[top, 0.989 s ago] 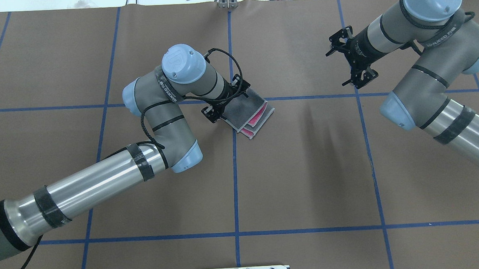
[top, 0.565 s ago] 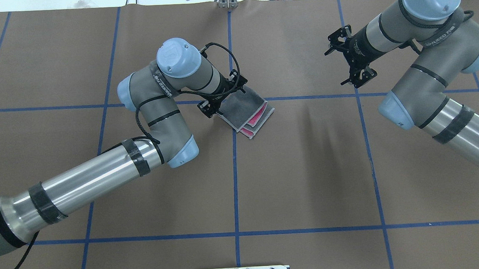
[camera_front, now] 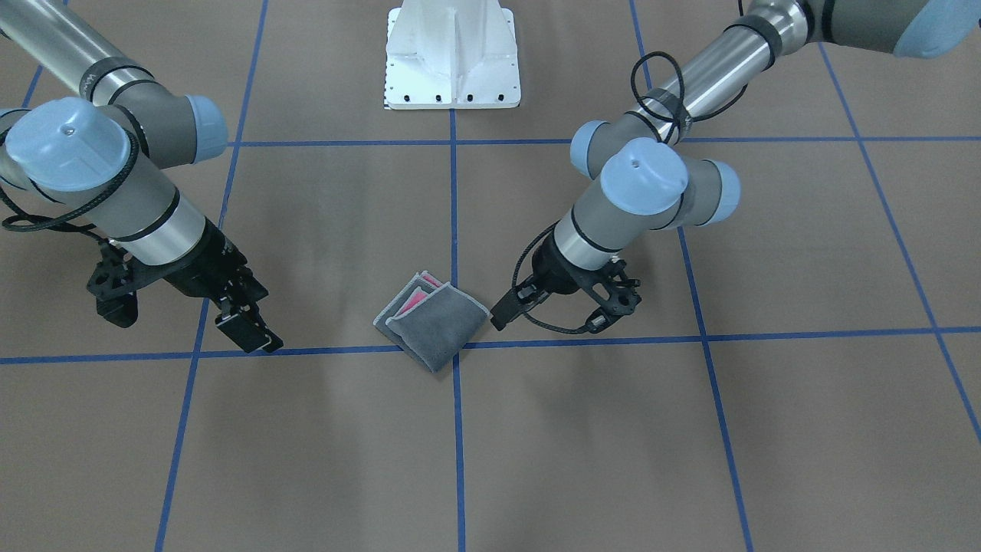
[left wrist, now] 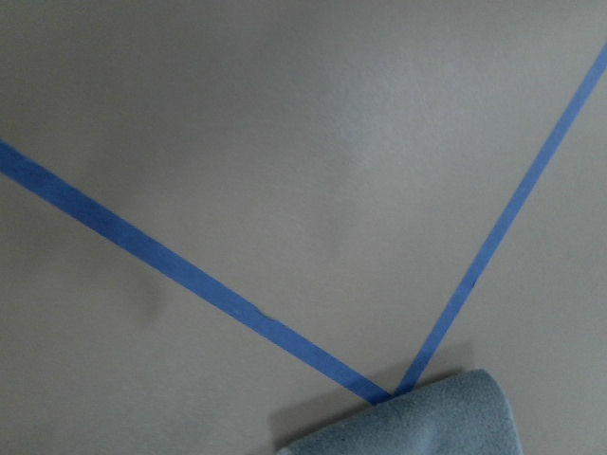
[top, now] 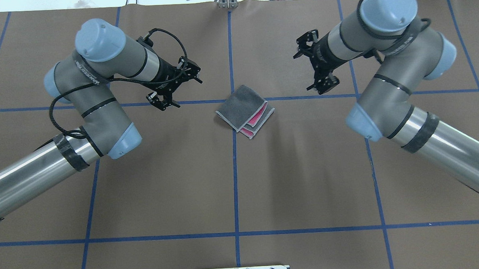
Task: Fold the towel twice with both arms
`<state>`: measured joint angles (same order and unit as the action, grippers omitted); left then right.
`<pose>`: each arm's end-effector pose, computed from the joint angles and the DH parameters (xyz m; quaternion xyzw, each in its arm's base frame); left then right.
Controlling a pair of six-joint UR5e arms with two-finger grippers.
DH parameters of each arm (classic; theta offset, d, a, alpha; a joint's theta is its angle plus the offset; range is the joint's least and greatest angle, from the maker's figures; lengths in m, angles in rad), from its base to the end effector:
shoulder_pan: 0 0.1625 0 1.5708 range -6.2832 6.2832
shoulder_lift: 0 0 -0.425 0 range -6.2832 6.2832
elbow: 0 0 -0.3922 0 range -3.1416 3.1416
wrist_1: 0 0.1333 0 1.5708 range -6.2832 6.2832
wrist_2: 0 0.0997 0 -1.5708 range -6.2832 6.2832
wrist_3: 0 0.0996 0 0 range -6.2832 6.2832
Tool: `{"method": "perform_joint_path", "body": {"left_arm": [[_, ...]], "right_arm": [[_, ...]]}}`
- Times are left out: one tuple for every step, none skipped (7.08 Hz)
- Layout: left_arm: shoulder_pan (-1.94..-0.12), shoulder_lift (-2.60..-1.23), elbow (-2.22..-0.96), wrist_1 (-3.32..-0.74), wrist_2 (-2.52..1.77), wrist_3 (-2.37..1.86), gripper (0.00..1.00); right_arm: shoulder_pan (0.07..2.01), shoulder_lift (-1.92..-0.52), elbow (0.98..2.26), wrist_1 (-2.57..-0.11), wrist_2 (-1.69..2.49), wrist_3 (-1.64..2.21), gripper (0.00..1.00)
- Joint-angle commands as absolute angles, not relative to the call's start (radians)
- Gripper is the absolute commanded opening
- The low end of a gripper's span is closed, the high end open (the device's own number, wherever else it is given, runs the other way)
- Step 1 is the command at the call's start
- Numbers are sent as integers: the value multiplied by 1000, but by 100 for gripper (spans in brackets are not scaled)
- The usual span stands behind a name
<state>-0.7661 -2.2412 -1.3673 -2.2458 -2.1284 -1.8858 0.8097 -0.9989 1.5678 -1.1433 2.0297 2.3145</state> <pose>0.4720 -0.5660 0.2635 -0.1095 0.5582 -0.2887 0.7701 -0.4110 -0.5608 0.2734 -0.1843 -0.4717 0.5221 0.6863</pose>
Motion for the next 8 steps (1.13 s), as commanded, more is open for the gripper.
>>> {"method": "perform_joint_path", "body": {"left_arm": [[-810,-2189,-1417,-2247,-2167,-1885,100],[-825,-2177,-1430,-2247,-2184,-1887,100],[-833,-2175,-1431,-2247,-2186,-1885,100],[-834,-2177,-1431,-2246,-2186,-1885,100],[-836,-2177,-1431,-2247,-2186,-1885,100],[-836,-2178,-1431,-2246,-2184,-1887,100],[-836,-2178,-1431,-2246,-2183,-1887,100],[-835,-2178,-1431,-2246,-2181,-1887,100]], "right_arm": [[677,-895,1552,-1152,1855,2522,99],[613,-841,1517,-1151,1742,2616,99],[563,-771,1440,-1149,1642,2700,99],[523,-755,1404,-1146,1576,2747,100],[487,-756,1390,-1143,1519,2778,99],[459,-762,1384,-1141,1517,2778,99],[445,-770,1373,-1144,1517,2769,98],[434,-773,1355,-1147,1516,2773,92]]}}
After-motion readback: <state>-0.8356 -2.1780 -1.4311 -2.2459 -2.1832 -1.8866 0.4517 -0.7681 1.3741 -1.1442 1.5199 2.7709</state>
